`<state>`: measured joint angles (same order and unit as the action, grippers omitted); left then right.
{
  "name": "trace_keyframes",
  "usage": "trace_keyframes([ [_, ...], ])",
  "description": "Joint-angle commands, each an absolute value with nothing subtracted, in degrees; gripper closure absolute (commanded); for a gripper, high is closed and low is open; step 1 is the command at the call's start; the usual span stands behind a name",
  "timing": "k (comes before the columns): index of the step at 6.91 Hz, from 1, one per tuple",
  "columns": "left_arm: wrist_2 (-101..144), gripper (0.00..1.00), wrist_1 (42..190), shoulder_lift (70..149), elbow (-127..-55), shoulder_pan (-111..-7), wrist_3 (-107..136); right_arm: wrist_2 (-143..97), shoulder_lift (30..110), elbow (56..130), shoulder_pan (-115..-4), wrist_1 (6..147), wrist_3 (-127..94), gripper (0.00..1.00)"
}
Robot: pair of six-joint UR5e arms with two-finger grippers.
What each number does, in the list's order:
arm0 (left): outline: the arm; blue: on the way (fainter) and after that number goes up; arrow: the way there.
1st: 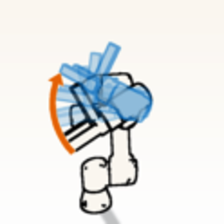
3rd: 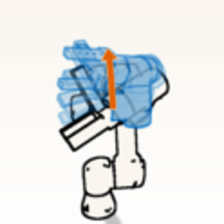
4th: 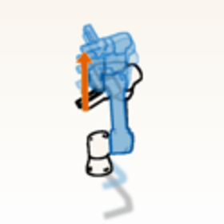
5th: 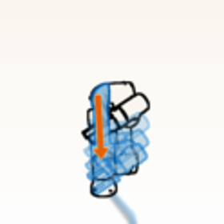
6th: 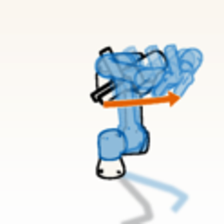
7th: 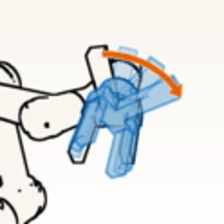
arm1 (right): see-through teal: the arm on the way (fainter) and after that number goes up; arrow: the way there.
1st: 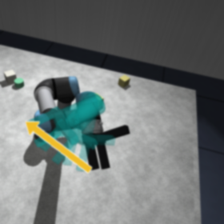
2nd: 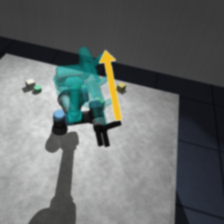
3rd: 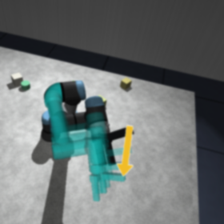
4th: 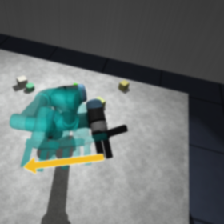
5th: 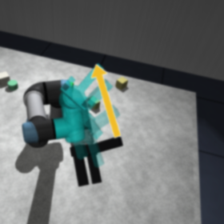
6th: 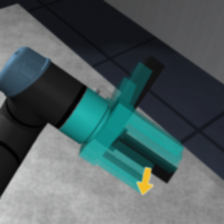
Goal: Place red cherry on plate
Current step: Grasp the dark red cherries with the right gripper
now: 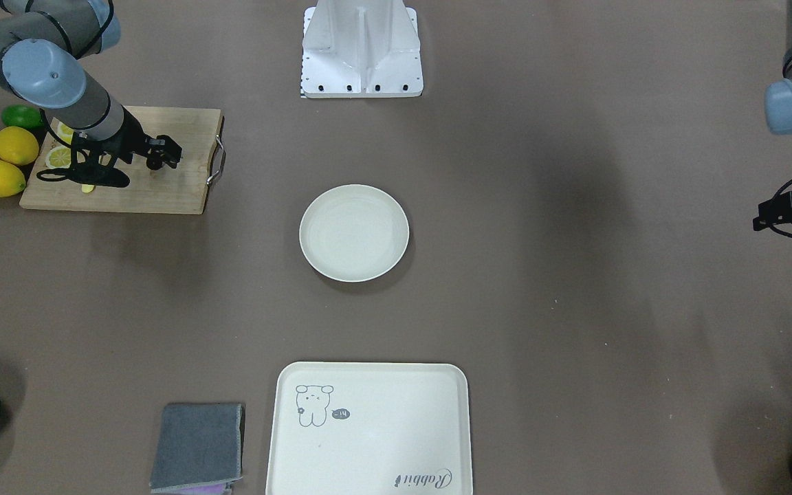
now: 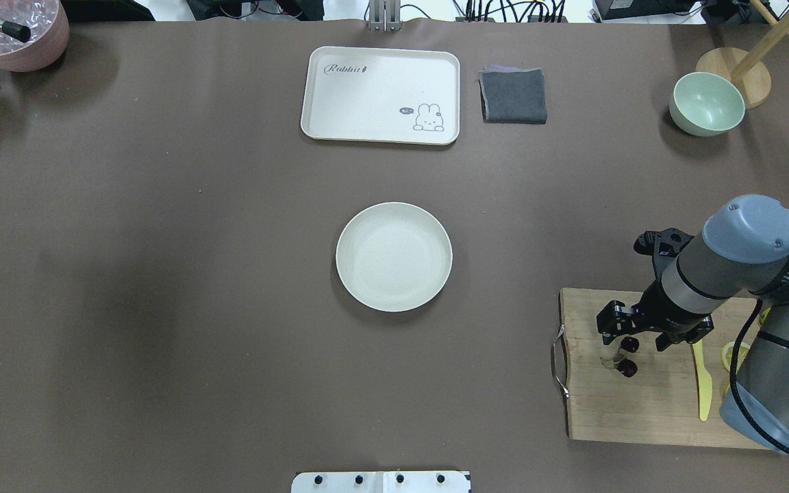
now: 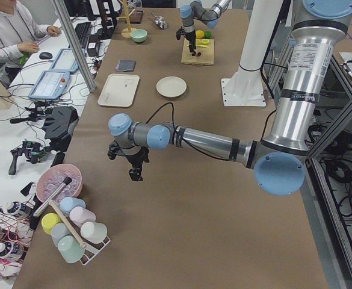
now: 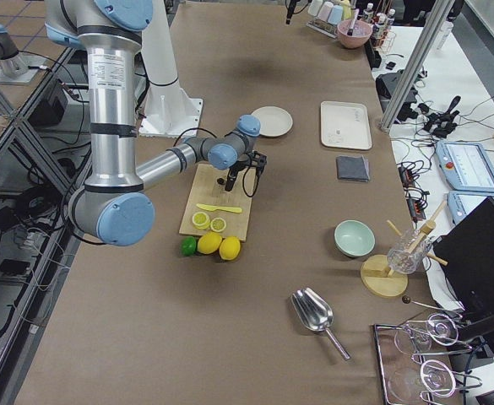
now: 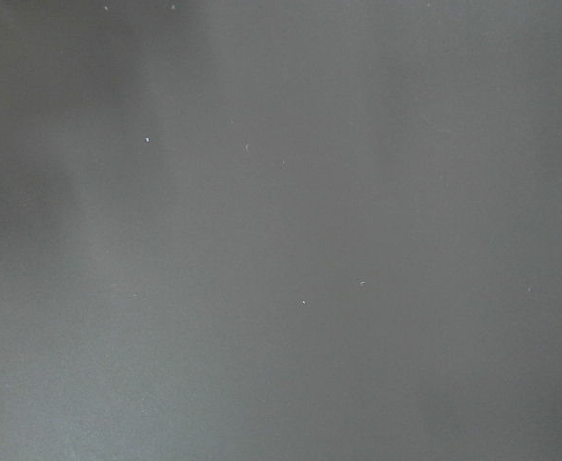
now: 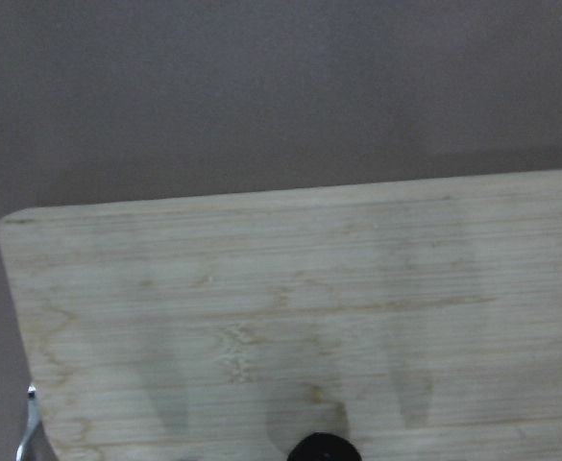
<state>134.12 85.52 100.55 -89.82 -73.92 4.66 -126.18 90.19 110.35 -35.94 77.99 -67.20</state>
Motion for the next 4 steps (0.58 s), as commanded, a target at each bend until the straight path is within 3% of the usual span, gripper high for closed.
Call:
trace_keyframes([
  [1,134.1,0.02,85.5,100.5,-89.8,-73.9,4.7,-126.0,90.1,110.3,-35.9,77.9,-67.2,0.32],
  [4,134.2,0.02,85.5,100.5,-89.7,-73.7,4.7,-126.1,89.6,110.4,-35.9,77.9,-67.4,0.85],
])
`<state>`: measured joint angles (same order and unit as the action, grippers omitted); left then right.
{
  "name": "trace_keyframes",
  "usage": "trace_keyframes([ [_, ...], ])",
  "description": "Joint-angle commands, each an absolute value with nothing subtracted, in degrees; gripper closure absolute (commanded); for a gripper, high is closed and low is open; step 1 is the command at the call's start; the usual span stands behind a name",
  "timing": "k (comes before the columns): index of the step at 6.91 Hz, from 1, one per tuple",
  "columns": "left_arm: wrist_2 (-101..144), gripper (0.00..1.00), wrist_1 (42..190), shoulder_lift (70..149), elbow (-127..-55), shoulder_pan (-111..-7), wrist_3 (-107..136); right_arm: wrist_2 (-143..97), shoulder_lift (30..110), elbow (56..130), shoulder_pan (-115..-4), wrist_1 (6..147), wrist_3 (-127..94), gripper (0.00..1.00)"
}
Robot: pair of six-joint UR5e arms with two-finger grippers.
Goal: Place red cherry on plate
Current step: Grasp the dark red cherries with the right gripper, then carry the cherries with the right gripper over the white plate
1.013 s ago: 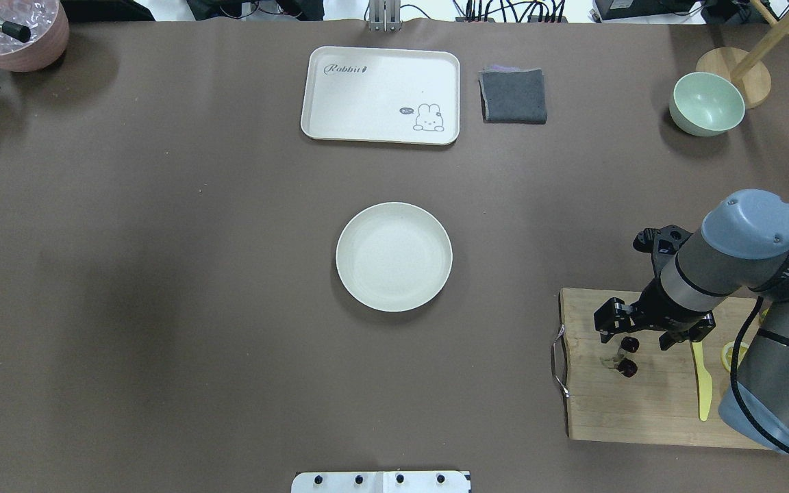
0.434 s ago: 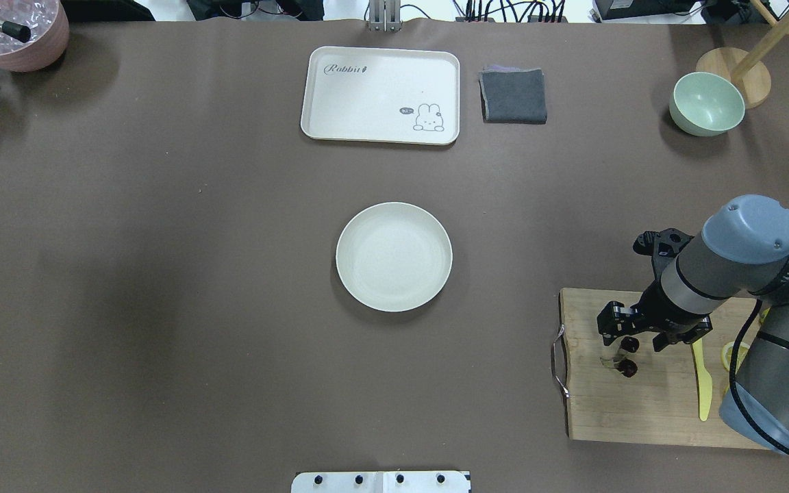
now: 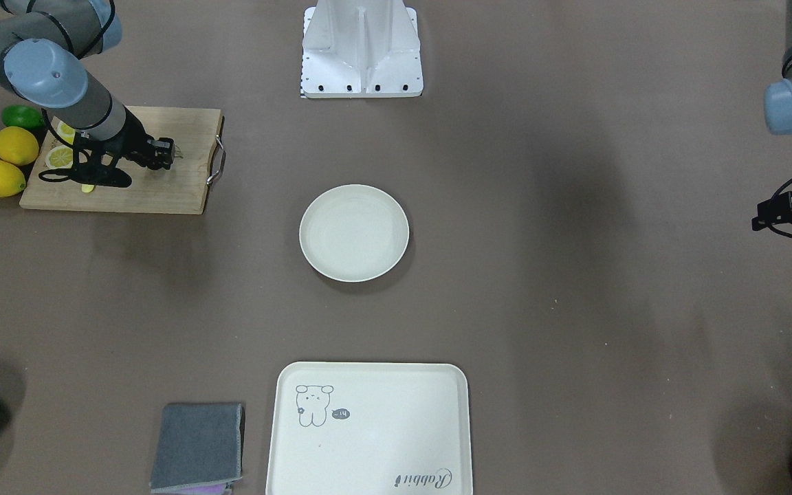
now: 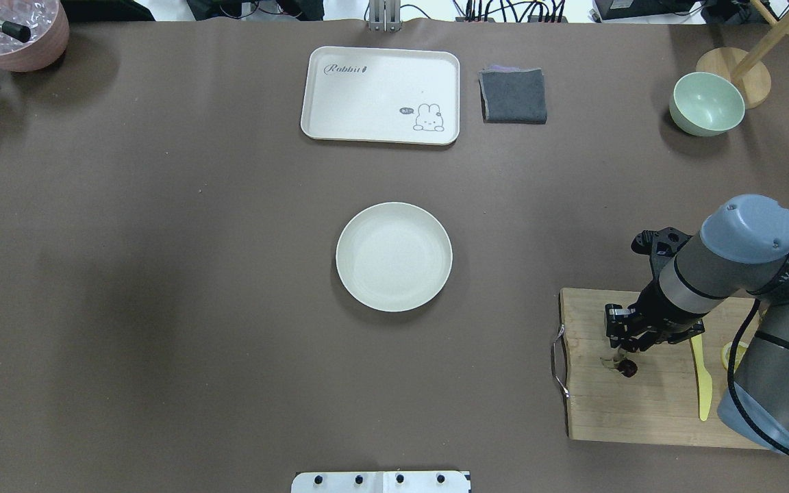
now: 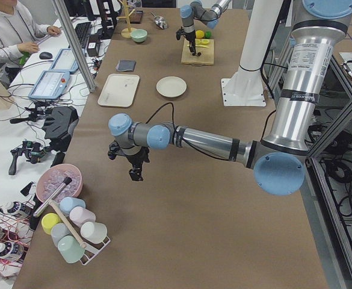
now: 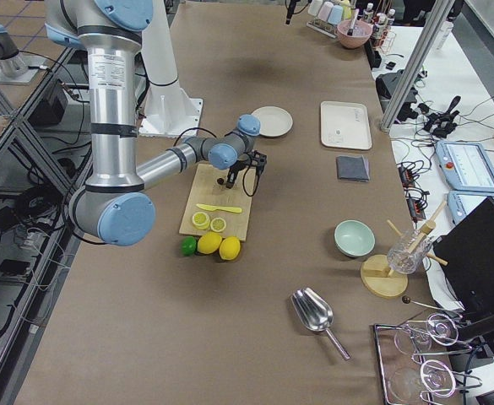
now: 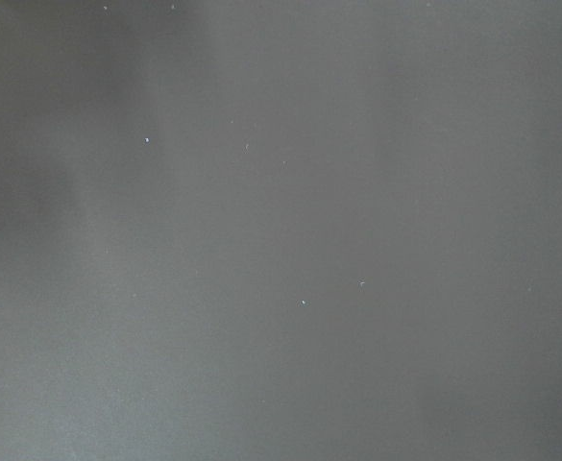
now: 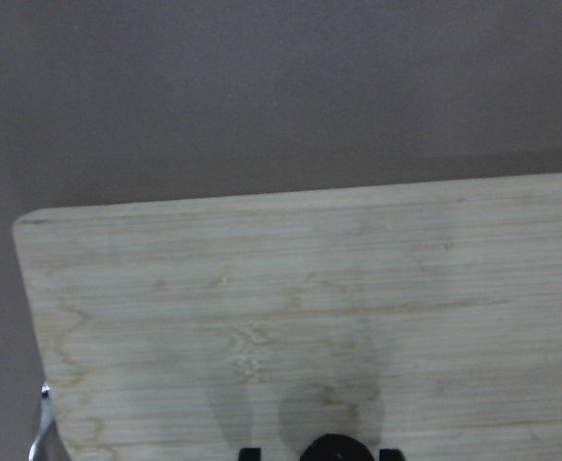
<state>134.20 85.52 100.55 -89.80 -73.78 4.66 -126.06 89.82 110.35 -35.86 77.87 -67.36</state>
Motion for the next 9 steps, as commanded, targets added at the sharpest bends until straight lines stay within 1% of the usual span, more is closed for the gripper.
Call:
trace_keyframes([
  [1,134.2,0.02,85.5,100.5,-89.7,-73.7,4.7,-126.1,89.6,110.3,-35.9,77.9,-67.4,0.93],
  [2,134.2,0.02,85.5,100.5,-89.7,-73.7,4.7,-126.2,89.5,110.4,-35.9,77.9,-67.4,0.96],
  [3,134.2,0.02,85.5,100.5,-89.8,-73.7,4.7,-126.7,88.6,110.4,-35.9,78.0,-67.4,0.97],
  [5,134.3,0.02,85.4,100.5,-89.8,-73.7,4.7,-127.3,82.2,108.2,-37.5,82.4,-67.4,0.98],
  [8,134.4,0.02,85.5,100.5,-89.2,-73.7,4.6,-130.6,71.8,107.5,-42.5,94.4,-66.4,0.98],
  [9,134.4,0.02,85.5,100.5,-89.1,-73.7,4.6,-131.1,66.8,105.8,-43.7,98.6,-66.4,0.98],
])
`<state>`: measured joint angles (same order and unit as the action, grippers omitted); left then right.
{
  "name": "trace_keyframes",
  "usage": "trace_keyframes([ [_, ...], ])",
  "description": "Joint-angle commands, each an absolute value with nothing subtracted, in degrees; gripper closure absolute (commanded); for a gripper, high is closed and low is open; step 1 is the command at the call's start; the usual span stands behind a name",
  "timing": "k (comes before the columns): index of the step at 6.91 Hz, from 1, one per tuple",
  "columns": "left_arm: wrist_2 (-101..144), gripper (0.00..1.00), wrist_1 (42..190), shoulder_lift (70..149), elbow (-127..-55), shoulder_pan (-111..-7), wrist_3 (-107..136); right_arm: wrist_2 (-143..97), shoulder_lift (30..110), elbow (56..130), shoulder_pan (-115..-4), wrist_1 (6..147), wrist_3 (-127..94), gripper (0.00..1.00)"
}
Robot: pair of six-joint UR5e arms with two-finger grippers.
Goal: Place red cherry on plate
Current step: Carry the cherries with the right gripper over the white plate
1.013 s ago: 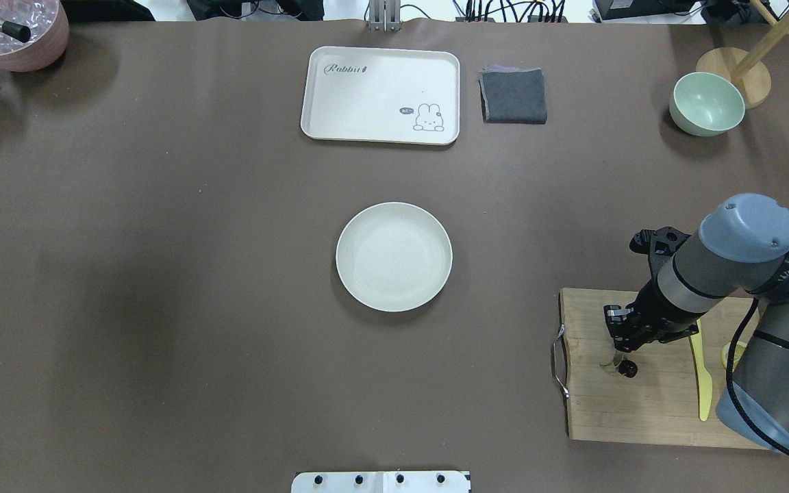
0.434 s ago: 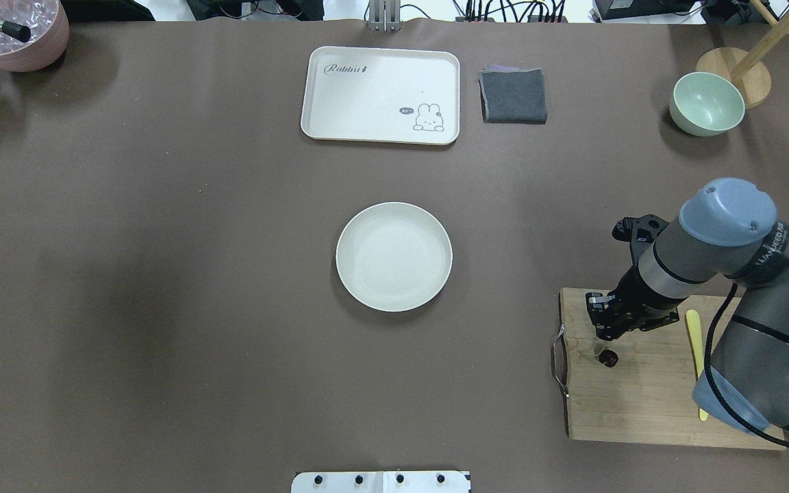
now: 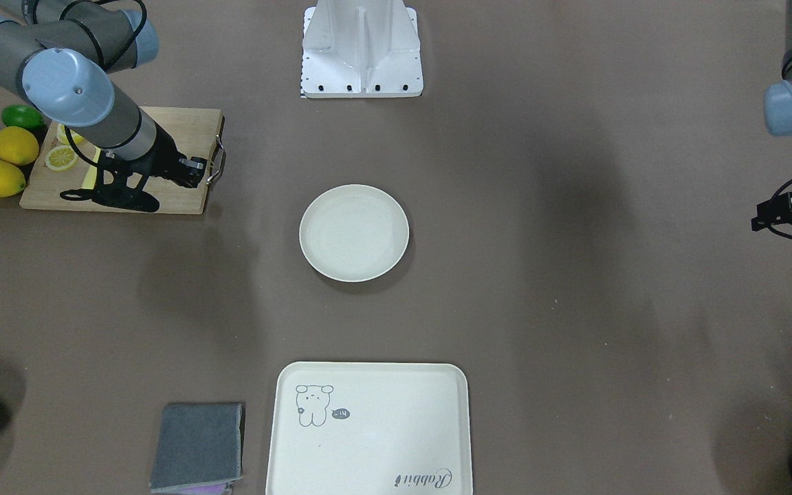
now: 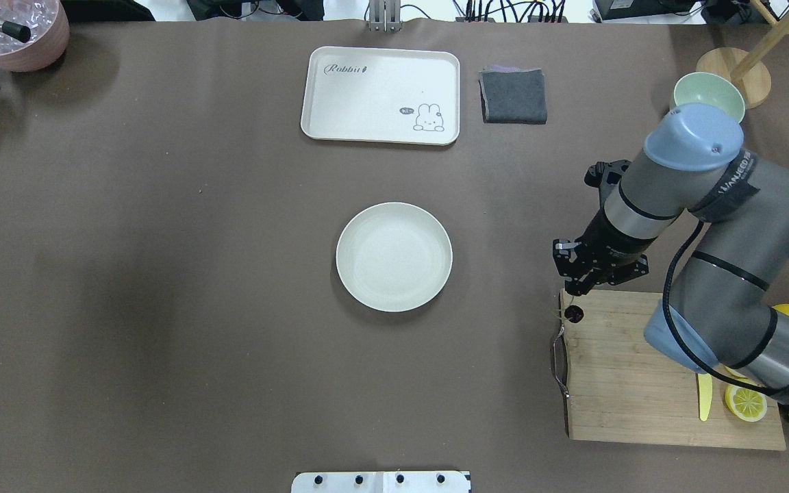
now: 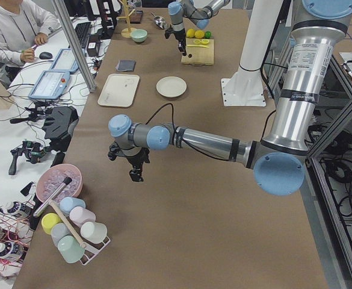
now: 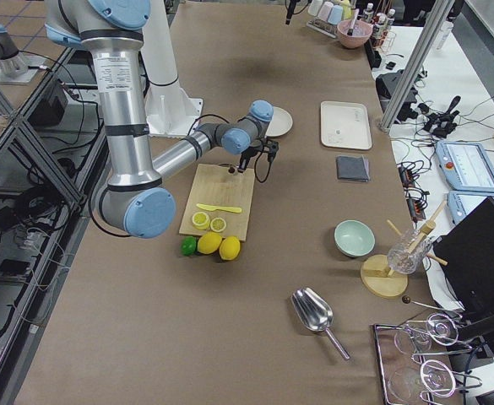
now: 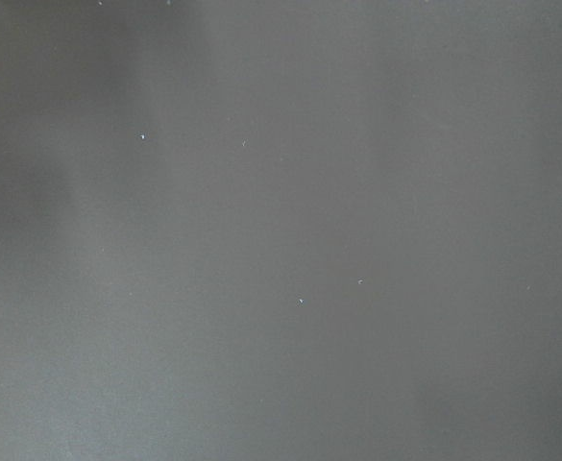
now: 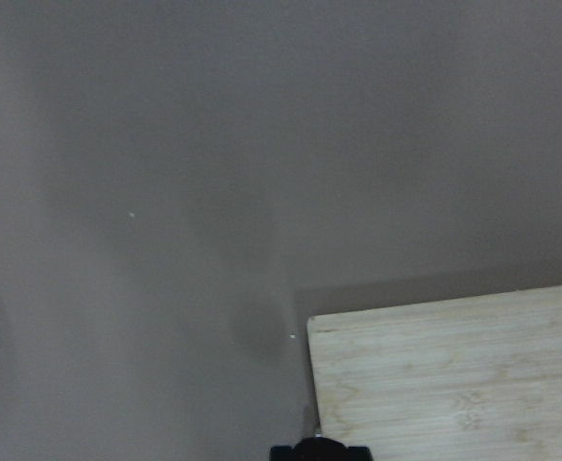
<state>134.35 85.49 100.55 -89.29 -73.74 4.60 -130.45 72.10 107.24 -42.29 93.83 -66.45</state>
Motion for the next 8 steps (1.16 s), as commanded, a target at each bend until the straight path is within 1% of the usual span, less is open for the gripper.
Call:
trace_keyframes([
  [1,134.4,0.02,85.4,100.5,-89.1,-73.7,4.6,-131.5,61.0,102.2,-44.2,101.3,-66.4,0.98],
  [3,134.4,0.02,85.5,100.5,-89.0,-73.6,4.7,-131.6,51.5,94.4,-44.3,102.0,-68.1,0.99],
  [4,134.4,0.02,85.4,100.5,-89.1,-73.6,4.7,-131.6,46.5,89.3,-44.1,102.0,-69.9,0.99],
  [5,134.4,0.02,85.4,100.5,-89.3,-73.6,4.7,-131.5,43.5,86.0,-43.7,101.8,-70.8,0.99],
  [7,134.4,0.02,85.4,100.5,-89.4,-73.6,4.7,-130.4,41.8,84.6,-40.6,101.2,-74.9,0.99],
  [8,134.4,0.02,85.5,100.5,-89.5,-73.6,5.4,-128.6,41.8,84.6,-38.0,98.6,-77.8,0.99],
])
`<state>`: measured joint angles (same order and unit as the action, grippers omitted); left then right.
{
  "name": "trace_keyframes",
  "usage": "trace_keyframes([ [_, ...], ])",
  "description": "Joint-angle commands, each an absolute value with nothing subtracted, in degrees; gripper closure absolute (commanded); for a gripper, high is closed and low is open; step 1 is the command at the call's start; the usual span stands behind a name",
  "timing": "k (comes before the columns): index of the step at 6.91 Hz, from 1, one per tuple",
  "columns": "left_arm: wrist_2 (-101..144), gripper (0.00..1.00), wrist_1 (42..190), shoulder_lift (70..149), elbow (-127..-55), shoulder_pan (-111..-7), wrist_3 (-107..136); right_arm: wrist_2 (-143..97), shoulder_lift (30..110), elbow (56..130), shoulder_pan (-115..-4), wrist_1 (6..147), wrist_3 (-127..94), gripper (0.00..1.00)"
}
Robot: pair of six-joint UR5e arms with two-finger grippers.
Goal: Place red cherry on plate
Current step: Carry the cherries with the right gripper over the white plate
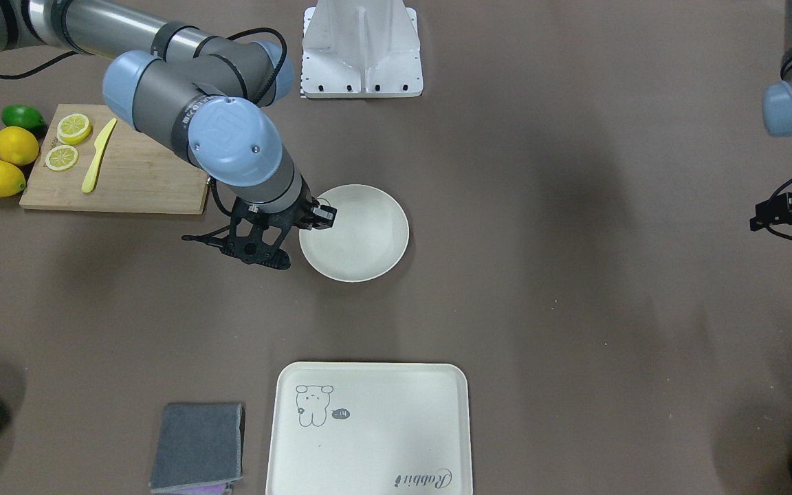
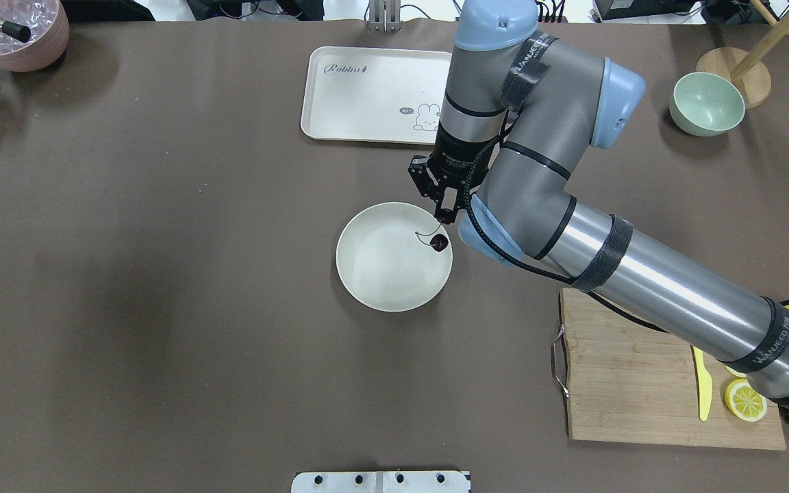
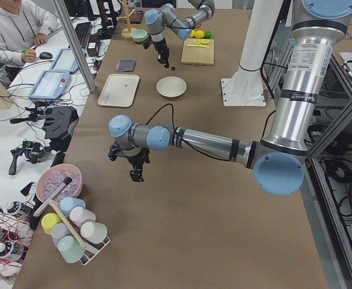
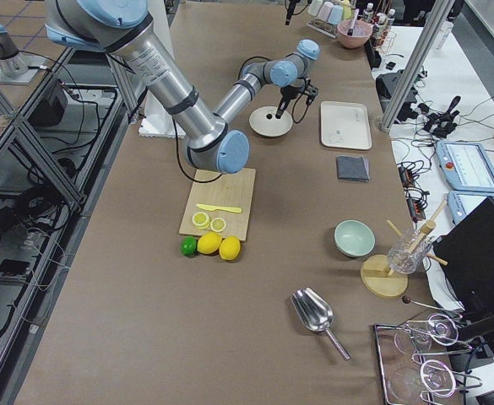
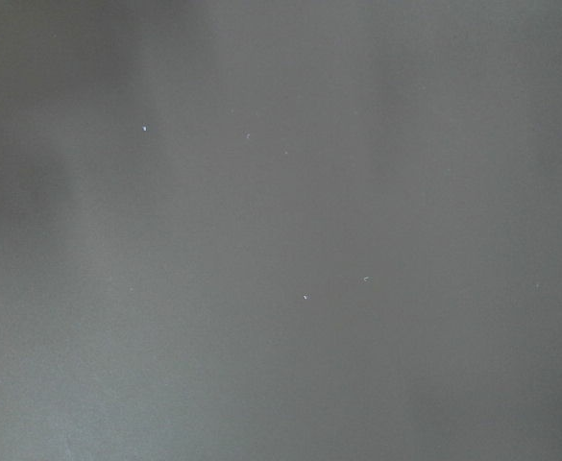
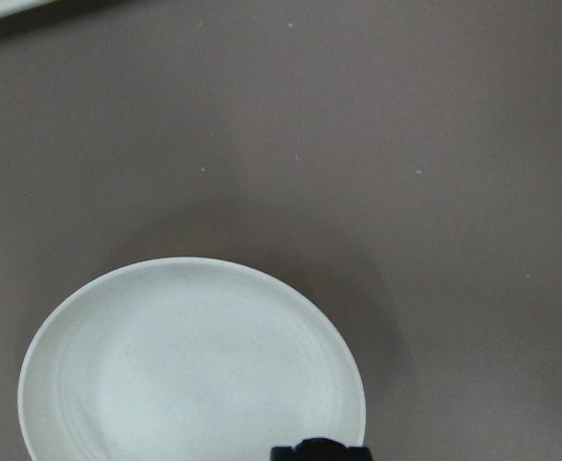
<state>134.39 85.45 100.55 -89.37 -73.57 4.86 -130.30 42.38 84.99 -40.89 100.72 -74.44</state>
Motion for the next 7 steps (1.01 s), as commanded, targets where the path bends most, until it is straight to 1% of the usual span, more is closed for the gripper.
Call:
trace_keyframes([
  [1,134.4,0.02,85.5,100.6,-89.6,-73.6,5.4,-125.7,42.7,84.5,-35.2,94.8,-82.2,0.99],
  [2,134.4,0.02,85.5,100.6,-89.6,-73.6,5.4,-124.9,43.0,84.5,-34.7,93.6,-83.0,0.98],
  [3,134.4,0.02,85.5,100.5,-89.5,-73.5,5.4,-123.2,43.5,84.5,-33.8,93.4,-84.1,0.95],
  [4,134.4,0.02,85.4,100.6,-89.5,-73.6,5.4,-122.5,43.6,84.5,-33.1,93.3,-84.4,0.85],
  [5,134.4,0.02,85.5,100.5,-89.6,-73.6,5.4,-122.5,43.9,84.5,-33.0,93.2,-84.3,0.02],
  [7,134.4,0.02,85.4,100.6,-89.5,-73.6,5.4,-122.5,43.9,84.8,-33.0,93.3,-84.6,0.0],
])
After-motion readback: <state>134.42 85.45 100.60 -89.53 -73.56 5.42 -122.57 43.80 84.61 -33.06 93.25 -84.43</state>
